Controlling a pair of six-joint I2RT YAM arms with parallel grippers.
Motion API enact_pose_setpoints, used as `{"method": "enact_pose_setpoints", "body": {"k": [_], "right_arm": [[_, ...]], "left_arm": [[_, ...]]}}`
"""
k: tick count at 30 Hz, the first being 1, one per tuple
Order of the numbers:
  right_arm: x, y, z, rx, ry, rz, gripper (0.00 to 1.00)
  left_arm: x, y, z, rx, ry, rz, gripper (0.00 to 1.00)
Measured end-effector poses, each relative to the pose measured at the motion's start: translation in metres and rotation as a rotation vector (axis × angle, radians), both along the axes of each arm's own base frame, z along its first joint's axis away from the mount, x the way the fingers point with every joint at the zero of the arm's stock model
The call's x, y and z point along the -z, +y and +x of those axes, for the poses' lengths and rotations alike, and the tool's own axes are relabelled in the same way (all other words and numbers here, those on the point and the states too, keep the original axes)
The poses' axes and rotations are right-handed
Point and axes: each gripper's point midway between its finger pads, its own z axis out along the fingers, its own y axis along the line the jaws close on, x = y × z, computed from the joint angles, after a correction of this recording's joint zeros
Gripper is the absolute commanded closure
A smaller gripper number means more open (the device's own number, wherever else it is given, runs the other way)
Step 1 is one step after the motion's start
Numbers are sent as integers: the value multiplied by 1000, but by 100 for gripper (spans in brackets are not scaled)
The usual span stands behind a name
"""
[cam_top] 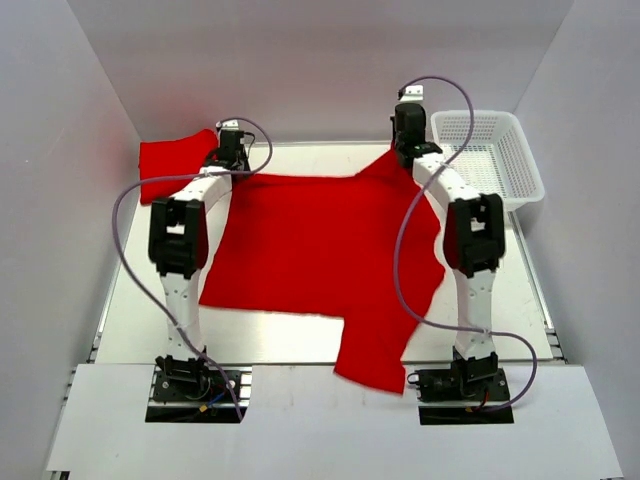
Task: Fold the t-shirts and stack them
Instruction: Flatten out the tshirt, then fold the flattened tshirt in 1/3 of the way
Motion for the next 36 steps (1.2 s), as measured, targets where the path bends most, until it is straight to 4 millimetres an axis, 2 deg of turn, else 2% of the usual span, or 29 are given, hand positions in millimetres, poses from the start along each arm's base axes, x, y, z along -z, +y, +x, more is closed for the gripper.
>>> {"method": "enact_pose_setpoints", "body": {"k": [2, 5, 9, 17, 20, 22, 26, 31, 33, 36], "right_arm": [[21, 6, 16, -23, 24, 19, 100], [46, 14, 26, -53, 64, 41, 100], [63, 20, 33, -76, 82, 78, 100], [68, 21, 32, -94, 101, 134, 100], [69, 15, 15, -83, 144, 132, 100], [61, 10, 1, -74, 166, 128, 100], [29, 0, -31, -52, 178, 129, 100], [-14, -10, -66, -37, 151, 152, 100], [-19, -14, -82, -26, 163, 161, 100], [-9, -18, -105, -10, 214, 173, 100]], "left_arm": [[17, 0, 25, 26, -5, -18, 100], [39, 2, 47, 62, -5, -44, 100], [56, 4, 55, 103, 7, -84, 100], [48, 9, 64, 150, -24, -140, 100], [49, 14, 57, 154, -15, -145, 100], [50, 18, 48, 154, 2, -148, 100], [45, 28, 33, 154, 19, -145, 100], [20, 39, 18, 153, 5, -129, 100], [9, 41, 11, 158, -4, -119, 100], [-3, 43, 1, 167, -3, -106, 100]]}}
